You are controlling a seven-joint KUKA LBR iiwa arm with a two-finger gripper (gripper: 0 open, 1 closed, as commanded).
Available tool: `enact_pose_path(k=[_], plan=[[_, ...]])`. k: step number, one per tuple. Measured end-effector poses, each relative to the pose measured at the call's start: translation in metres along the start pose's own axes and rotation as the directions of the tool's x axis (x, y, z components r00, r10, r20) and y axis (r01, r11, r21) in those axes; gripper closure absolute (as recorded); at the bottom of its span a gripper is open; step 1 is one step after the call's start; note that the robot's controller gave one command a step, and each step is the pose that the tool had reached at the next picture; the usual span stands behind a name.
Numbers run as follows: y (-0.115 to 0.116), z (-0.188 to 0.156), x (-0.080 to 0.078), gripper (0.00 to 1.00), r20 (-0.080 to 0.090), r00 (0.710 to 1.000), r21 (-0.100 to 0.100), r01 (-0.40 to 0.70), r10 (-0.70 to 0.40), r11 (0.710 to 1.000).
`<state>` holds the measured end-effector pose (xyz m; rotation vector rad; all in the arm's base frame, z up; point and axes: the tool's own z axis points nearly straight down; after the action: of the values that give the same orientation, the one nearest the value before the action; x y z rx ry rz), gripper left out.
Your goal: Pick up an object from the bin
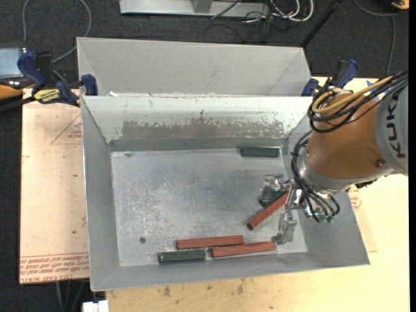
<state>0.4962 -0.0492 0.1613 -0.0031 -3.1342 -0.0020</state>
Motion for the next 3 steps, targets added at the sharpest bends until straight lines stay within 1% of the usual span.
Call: enact_pose_path(k=[1, 2, 3], plan=[[-0.0099, 0.0586, -0.0294, 0.0, 0.005, 0.937, 0.002, 0.349, -0.349, 0.937], [-0.0097, 0.0573, -0.03, 1.0, 0.008, 0.937, 0.003, 0.35, -0.35, 0.937], [-0.0095, 0.0573, -0.03, 1.0, 0.008, 0.937, 0.003, 0.35, -0.35, 0.937]])
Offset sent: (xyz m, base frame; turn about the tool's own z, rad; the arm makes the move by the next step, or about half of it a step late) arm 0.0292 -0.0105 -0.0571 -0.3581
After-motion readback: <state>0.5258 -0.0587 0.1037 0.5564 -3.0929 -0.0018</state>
